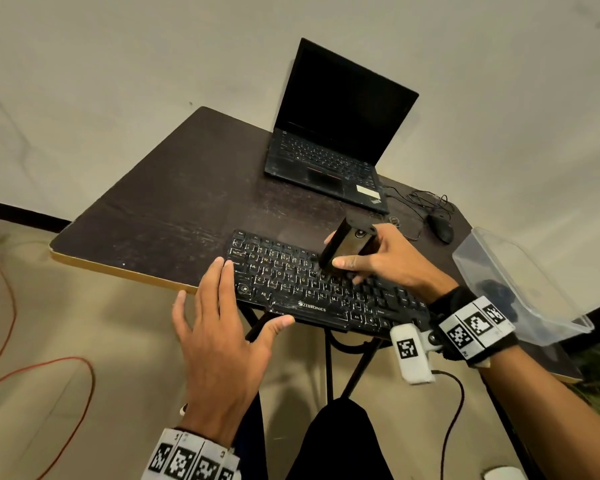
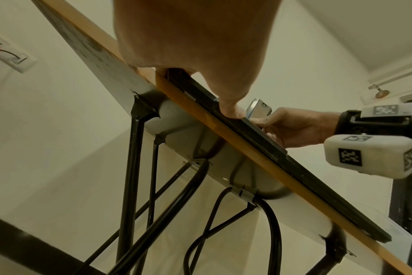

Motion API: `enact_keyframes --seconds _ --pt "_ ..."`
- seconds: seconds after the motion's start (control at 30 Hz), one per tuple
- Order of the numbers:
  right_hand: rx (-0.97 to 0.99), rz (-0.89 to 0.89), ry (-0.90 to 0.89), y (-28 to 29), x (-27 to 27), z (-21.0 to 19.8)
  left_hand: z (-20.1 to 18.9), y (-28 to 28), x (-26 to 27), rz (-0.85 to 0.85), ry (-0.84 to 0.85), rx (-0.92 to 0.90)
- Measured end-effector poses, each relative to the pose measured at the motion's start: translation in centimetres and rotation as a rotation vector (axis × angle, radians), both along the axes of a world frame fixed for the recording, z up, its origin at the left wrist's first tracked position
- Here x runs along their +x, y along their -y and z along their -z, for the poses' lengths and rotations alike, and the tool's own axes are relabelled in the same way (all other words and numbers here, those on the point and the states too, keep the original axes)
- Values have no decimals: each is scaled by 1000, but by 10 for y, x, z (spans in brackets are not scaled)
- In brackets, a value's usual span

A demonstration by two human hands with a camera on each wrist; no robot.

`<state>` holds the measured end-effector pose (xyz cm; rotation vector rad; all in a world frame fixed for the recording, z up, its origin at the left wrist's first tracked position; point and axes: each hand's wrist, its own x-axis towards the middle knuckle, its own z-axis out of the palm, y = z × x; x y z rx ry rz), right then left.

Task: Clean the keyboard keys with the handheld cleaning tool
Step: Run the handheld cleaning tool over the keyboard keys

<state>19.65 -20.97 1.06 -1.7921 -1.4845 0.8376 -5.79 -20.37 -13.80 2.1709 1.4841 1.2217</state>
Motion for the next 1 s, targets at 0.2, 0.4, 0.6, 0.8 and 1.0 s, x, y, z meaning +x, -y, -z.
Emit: enact_keyframes --seconds 0.2,0.4,0.6,0.8,1.0 --pt "31 1 37 -4 -3 1 0 0 0 4 2 -5" --pt "37 26 30 -9 -7 2 0 -1 1 10 17 -13" --pt "13 19 22 -14 -8 4 0 -1 0 21 14 -30" --pt "-30 -32 10 -17 -9 3 -1 -1 1 49 55 -62" --pt "-11 -68 -3 -16 -12 4 -2 0 1 76 106 -76"
